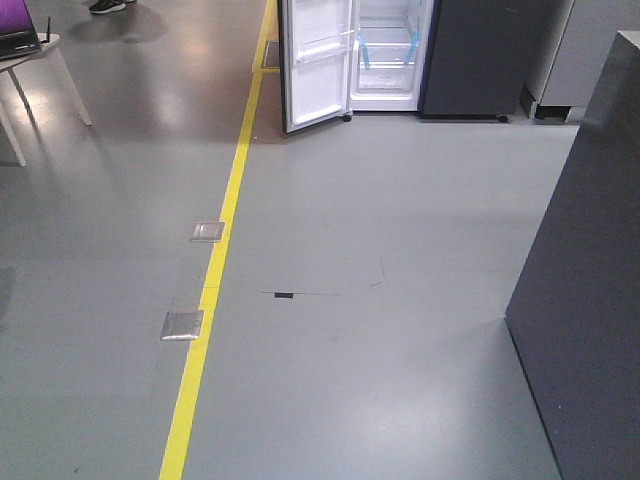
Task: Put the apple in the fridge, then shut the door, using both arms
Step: 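Drive the base toward the open white refrigerator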
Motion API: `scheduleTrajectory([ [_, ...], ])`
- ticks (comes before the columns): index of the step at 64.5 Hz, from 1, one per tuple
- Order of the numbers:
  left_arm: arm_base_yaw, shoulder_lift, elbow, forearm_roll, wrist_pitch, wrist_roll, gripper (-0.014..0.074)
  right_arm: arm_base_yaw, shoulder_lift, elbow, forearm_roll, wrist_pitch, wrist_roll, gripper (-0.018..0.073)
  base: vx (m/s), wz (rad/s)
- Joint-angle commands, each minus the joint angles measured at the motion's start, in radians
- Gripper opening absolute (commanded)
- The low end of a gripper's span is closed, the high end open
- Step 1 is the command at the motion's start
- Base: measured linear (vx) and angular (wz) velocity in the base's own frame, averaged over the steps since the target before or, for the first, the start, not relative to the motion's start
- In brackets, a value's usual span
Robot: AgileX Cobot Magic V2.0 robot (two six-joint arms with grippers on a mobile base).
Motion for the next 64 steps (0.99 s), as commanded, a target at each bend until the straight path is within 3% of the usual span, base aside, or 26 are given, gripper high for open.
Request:
scheduleTrajectory([
  [1, -0.005, -0.014, 0.019, -0.006, -0.071, -0.007, -0.0005, -0.004, 0.003, -0.028, -0.008, -0.074, -0.008, 0.01, 0.17, -0.01],
  [64, -0.005, -0.014, 0.019, -0.006, -0.071, -0.007, -0.0005, -0.004, 0.003, -0.028, -0.008, -0.074, -0.008, 0.01, 0.17, -0.01],
])
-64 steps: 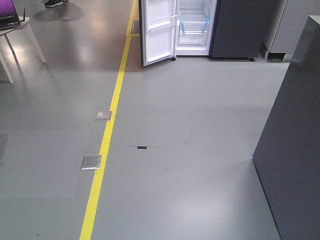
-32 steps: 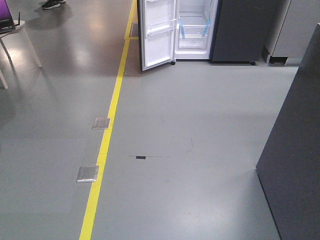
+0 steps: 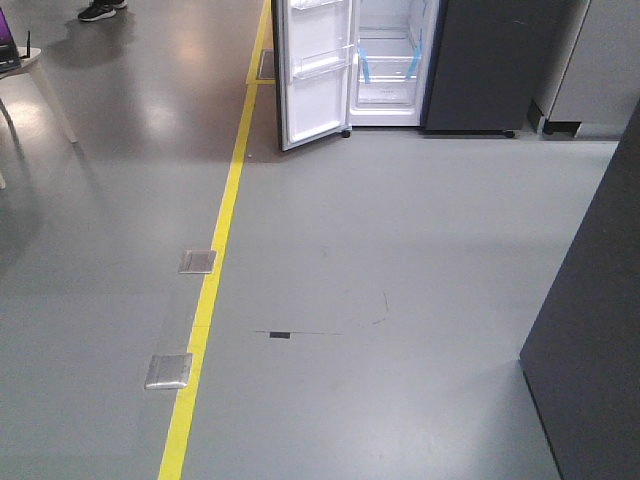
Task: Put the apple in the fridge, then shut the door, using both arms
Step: 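Drive the base toward the open white refrigerator, then drive closer to the refrigerator's open door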
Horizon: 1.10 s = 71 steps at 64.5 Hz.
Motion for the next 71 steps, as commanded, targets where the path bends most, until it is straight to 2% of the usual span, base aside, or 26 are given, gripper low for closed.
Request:
scheduleTrajectory([
  [1, -0.005, -0.014, 0.019, -0.006, -0.071, -0.007, -0.0005, -0.004, 0.003, -0.028, -0.008, -0.074, -0.008, 0.01, 0.18, -0.02],
  [71, -0.005, -0.014, 0.019, -0.006, -0.071, -0.007, -0.0005, -0.004, 0.003, -0.028, -0.008, -0.073, -0.008, 0.01, 0.17, 0.0],
])
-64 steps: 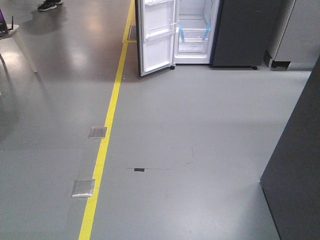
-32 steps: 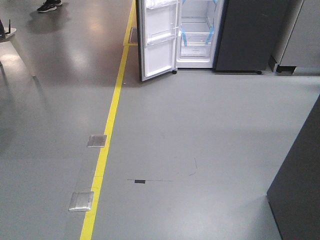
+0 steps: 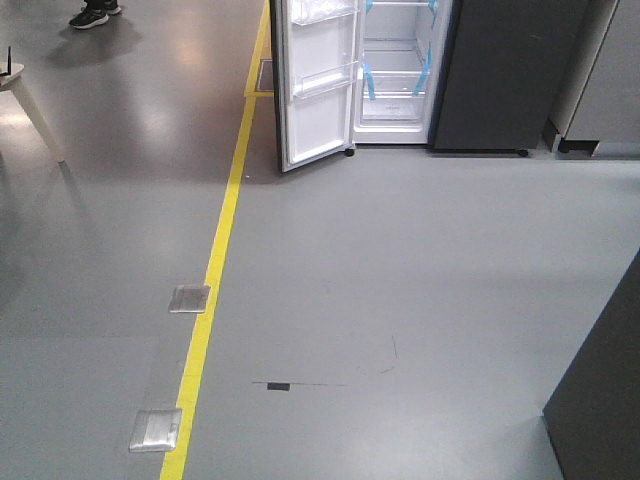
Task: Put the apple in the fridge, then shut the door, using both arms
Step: 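Drive closer to the refrigerator's open door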
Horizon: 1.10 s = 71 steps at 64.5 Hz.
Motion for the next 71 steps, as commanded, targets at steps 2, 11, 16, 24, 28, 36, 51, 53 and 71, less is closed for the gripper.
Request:
scheduleTrajectory([
  [2, -0.005, -0.014, 0.019, -0.006, -0.071, -0.007, -0.0005, -0.004, 0.003, -0.028, -0.008, -0.073, -0.008, 0.01, 0.18, 0.0],
  [11, -0.005, -0.014, 0.019, -0.006, -0.071, -0.007, -0.0005, -0.004, 0.003, -0.028, -0.008, -0.073, -0.008, 0.01, 0.19, -0.01],
  [16, -0.005, -0.014, 0.019, -0.006, -0.071, -0.007, -0.0005, -0.004, 0.003, -0.028, -0.008, -0.073, -0.008, 0.01, 0.19, 0.0],
  [24, -0.005, -0.014, 0.019, -0.006, -0.071, -0.007, -0.0005, -0.004, 0.003, -0.028, -0.008, -0.073, -0.008, 0.01, 0.2, 0.0],
  [28, -0.005, -0.014, 0.019, -0.006, -0.071, -0.007, -0.0005, -0.004, 0.003, -0.028, -0.008, -0.073, -0.008, 0.01, 0.2, 0.0],
  [36, -0.005, -0.014, 0.019, -0.006, -0.071, -0.007, -0.0005, -0.004, 0.003, -0.028, -0.008, -0.073, -0.008, 0.01, 0.2, -0.01],
  [51, -0.005, -0.014, 0.019, -0.006, -0.071, -0.007, -0.0005, -0.004, 0.003, -0.028, -0.008, -0.075, -0.008, 0.01, 0.19, -0.02],
  [53, -0.005, -0.014, 0.019, -0.006, -0.071, -0.007, -0.0005, -0.004, 0.003, -0.028, -0.008, -0.075, -0.008, 0.01, 0.18, -0.02],
  [71, -0.005, -0.014, 0.019, -0.006, -0.071, -0.007, -0.0005, -0.004, 0.003, -0.028, -0.008, -0.075, -0.008, 0.01, 0.17, -0.01],
])
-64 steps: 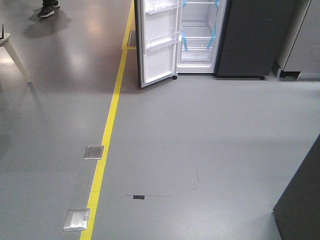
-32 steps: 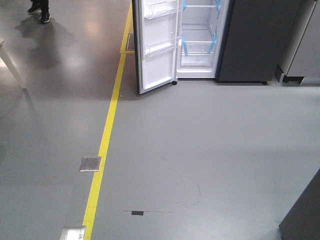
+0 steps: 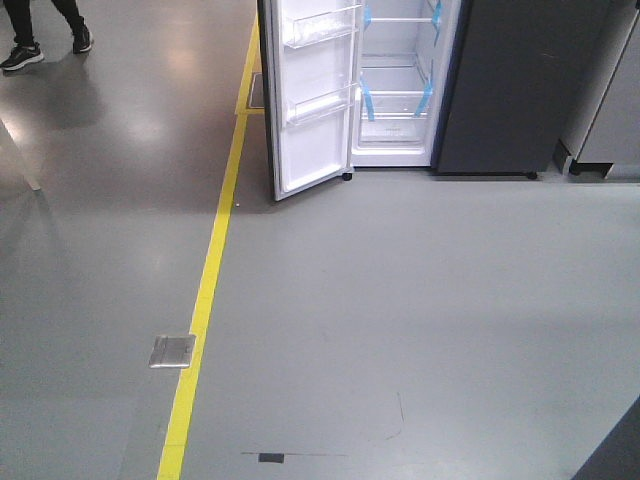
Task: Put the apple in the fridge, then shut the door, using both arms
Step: 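Drive closer to the refrigerator's open door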
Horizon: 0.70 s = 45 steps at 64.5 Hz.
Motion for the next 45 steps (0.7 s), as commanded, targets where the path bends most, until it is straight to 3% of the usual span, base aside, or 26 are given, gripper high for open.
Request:
scheduleTrajectory([
  [1, -0.005, -0.014, 0.019, -0.006, -0.071, -0.007, -0.0005, -0.004, 0.003, -0.028, -0.008, -0.075, -0.008, 0.01, 0.16, 0.0],
  [45, -0.005, -0.014, 0.019, -0.006, -0.071, -0.007, -0.0005, -0.004, 0.003, -0.028, -0.008, -0.074, -0.008, 0.01, 0.12, 0.0],
])
